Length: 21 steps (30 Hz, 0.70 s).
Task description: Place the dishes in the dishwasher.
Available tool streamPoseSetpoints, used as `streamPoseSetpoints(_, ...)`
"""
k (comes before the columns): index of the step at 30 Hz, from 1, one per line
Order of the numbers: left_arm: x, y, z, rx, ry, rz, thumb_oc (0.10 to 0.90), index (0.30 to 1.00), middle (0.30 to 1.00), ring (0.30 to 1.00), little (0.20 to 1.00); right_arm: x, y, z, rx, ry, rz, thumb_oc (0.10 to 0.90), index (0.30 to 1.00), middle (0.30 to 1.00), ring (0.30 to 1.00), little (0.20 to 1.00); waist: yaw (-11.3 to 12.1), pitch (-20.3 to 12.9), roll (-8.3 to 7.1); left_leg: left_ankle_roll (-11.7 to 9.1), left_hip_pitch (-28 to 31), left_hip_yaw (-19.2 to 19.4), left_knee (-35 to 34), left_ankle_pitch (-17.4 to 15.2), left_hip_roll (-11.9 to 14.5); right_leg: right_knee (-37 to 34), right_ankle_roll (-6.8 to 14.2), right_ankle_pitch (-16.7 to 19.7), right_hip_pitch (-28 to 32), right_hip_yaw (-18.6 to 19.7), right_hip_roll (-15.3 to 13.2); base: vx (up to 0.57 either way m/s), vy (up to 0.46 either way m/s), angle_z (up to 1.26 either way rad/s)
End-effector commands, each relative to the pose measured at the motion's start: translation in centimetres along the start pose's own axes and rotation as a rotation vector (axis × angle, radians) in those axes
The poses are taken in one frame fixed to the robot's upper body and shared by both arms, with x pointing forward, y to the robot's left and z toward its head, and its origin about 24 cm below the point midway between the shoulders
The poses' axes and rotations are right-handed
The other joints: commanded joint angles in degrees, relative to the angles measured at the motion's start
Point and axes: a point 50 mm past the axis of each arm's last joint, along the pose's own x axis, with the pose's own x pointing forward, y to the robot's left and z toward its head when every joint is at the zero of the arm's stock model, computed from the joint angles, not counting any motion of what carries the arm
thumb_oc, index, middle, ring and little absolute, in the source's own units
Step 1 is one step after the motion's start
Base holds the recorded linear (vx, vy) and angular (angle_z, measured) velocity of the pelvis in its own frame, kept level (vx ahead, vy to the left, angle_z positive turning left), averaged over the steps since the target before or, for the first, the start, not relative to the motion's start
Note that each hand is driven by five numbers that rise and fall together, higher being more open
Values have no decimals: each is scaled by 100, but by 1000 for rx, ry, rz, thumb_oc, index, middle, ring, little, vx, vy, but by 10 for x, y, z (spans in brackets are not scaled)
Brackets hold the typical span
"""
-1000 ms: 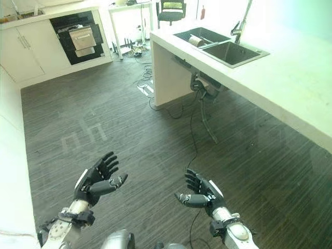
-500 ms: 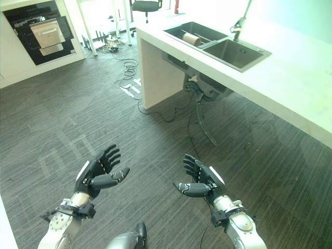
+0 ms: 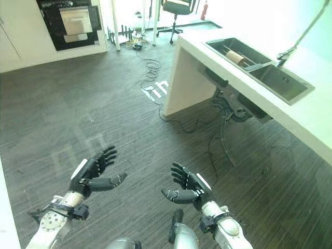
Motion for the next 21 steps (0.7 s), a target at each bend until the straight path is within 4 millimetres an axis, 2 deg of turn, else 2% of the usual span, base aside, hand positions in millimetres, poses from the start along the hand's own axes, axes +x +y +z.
streamPoseSetpoints(1, 9, -24, 55, 55, -296, -107, 800, 900, 900, 900, 900, 7, -5, 65, -57, -331, 27, 800, 900, 900, 900, 900, -209, -258, 218, -272, 403, -262, -585, -136, 186, 44, 347, 448, 351, 209, -94, 409, -282, -6)
streamPoseSetpoints(3, 9, -24, 54, 56, -296, -108, 800, 900, 900, 900, 900, 8, -3, 69, -57, -341, 37, 800, 900, 900, 900, 900, -218, -330, 170, -262, 598, -212, -585, -335, 161, 44, 396, 471, 475, 165, -156, 510, -365, -2)
streamPoseSetpoints(5, 11, -25, 56, 45, -292, -124, 800, 900, 900, 900, 900, 12, -4, 74, -56, -346, 26, 800, 900, 900, 900, 900, -241, -513, 169, -330, 837, -135, -585, -396, 256, 44, 360, 332, 692, 121, -32, 586, -432, -6)
streamPoseSetpoints(6, 13, -27, 59, 32, -302, -134, 800, 900, 900, 900, 900, 14, -6, 80, -60, -365, 13, 800, 900, 900, 900, 900, -291, -636, 238, -475, 1065, -13, -585, -264, 426, 44, 220, 130, 845, 73, 155, 574, -424, -1)
streamPoseSetpoints(8, 13, -28, 62, 23, -322, -135, 800, 900, 900, 900, 900, 12, -9, 83, -78, -381, 5, 800, 900, 900, 900, 900, -321, -692, 357, -691, 1211, 124, -585, 382, 664, 44, 40, -95, 989, 36, 368, 456, -334, -18)
streamPoseSetpoints(9, 13, -28, 64, 18, -338, -132, 800, 900, 900, 900, 900, 11, -10, 85, -94, -389, 1, 800, 900, 900, 900, 900, -331, -709, 387, -790, 1289, 179, -585, 762, 739, 44, -47, -196, 1055, 37, 451, 283, -225, -55)
streamPoseSetpoints(10, 13, -28, 65, 16, -347, -128, 800, 900, 900, 900, 900, 10, -11, 86, -102, -393, -2, 800, 900, 900, 900, 900, -333, -730, 367, -829, 1303, 203, -585, 962, 736, 44, -91, -225, 1054, 60, 459, 318, -251, -54)
streamPoseSetpoints(11, 12, -28, 68, 14, -380, -115, 800, 900, 900, 900, 900, 8, -13, 89, -123, -402, -2, 800, 900, 900, 900, 900, -338, -745, 373, -964, 1434, 254, -585, 1529, 781, 44, -203, -362, 1162, 113, 556, 367, -294, -52)
streamPoseSetpoints(12, 10, -28, 72, 18, -413, -101, 800, 900, 900, 900, 900, 5, -15, 91, -145, -410, -1, 800, 900, 900, 900, 900, -320, -713, 337, -1126, 1342, 302, -113, 2066, 840, 44, -352, -547, 1364, 225, 667, 424, -365, -42)
streamPoseSetpoints(13, 10, -30, 75, 30, -440, -95, 800, 900, 900, 900, 900, 4, -16, 93, -159, -419, -1, 800, 900, 900, 900, 900, -295, -679, 253, -1165, 937, 261, 698, 2226, 822, 44, -466, -616, 1451, 337, 694, 329, -319, -70)
streamPoseSetpoints(15, 10, -33, 77, 45, -466, -91, 800, 900, 900, 900, 900, 4, -17, 95, -170, -429, 2, 800, 900, 900, 900, 900, -236, -573, 186, -1102, 137, 47, 1736, 2267, 799, 44, -603, -709, 1644, 435, 766, 209, -205, -67)
streamPoseSetpoints(16, 10, -33, 77, 45, -468, -92, 800, 900, 900, 900, 900, 3, -17, 96, -173, -433, 0, 800, 900, 900, 900, 900, -230, -552, 178, -1080, -6, 17, 1826, 2250, 803, 44, -618, -720, 1678, 452, 782, 199, -129, -41)
streamPoseSetpoints(17, 11, -32, 78, 42, -473, -89, 800, 900, 900, 900, 900, 3, -17, 97, -180, -438, -1, 800, 900, 900, 900, 900, -183, -475, 116, -948, -412, -62, 1814, 2074, 728, 44, -610, -724, 1773, 559, 806, 208, -65, -67)
streamPoseSetpoints(18, 11, -30, 79, 37, -479, -80, 800, 900, 900, 900, 900, 3, -18, 99, -184, -443, 4, 800, 900, 900, 900, 900, -149, -428, 95, -856, -602, -105, 1506, 1955, 647, 44, -575, -731, 1813, 658, 846, 310, -30, -72)
streamPoseSetpoints(19, 10, -28, 80, 31, -491, -70, 800, 900, 900, 900, 900, 2, -18, 103, -185, -450, 13, 800, 900, 900, 900, 900, -127, -397, 78, -806, -544, -26, 983, 1892, 631, 44, -531, -789, 1849, 794, 898, 325, 25, -79)
streamPoseSetpoints(21, 8, -26, 82, 53, -506, -64, 800, 900, 900, 900, 900, 1, -19, 107, -186, -460, 24, 800, 900, 900, 900, 900, -125, -378, 115, -846, -391, 55, 23, 2057, 680, 44, -477, -861, 1902, 999, 1015, 342, 100, -75)
